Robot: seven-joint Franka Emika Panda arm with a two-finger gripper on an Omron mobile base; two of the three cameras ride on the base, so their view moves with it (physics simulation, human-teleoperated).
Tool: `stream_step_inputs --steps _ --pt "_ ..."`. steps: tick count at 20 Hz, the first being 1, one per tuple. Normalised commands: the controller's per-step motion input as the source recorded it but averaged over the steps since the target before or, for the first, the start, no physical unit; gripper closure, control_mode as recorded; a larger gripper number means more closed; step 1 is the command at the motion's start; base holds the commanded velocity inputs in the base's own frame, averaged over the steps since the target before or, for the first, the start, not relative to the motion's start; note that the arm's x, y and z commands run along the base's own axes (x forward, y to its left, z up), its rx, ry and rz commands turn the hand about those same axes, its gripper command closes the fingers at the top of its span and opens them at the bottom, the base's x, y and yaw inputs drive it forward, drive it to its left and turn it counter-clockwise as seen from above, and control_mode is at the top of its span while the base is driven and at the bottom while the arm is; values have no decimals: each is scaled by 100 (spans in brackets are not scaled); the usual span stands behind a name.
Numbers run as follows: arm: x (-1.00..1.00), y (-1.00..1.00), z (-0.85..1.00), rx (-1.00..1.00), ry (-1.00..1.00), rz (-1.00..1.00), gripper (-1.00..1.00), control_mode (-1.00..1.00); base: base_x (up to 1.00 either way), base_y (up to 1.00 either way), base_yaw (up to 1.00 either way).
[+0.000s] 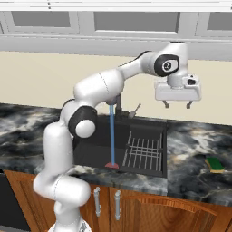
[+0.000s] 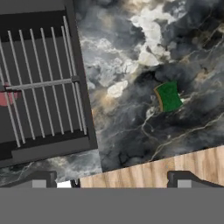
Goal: Soak the sponge with water for a few seconds and then drop it inside the sink.
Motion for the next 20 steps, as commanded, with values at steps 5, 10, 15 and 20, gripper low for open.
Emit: stream_step_inputs --steps 5,10,15,20 --pt "0 -35 -12 10 13 0 -100 -100 0 0 0" --pt "-19 -25 -2 13 2 1 -100 -100 0 0 0" --pt "-43 -14 0 15 -1 5 -100 -100 0 0 0" --pt "-52 -5 0 16 -5 9 -100 -100 0 0 0"
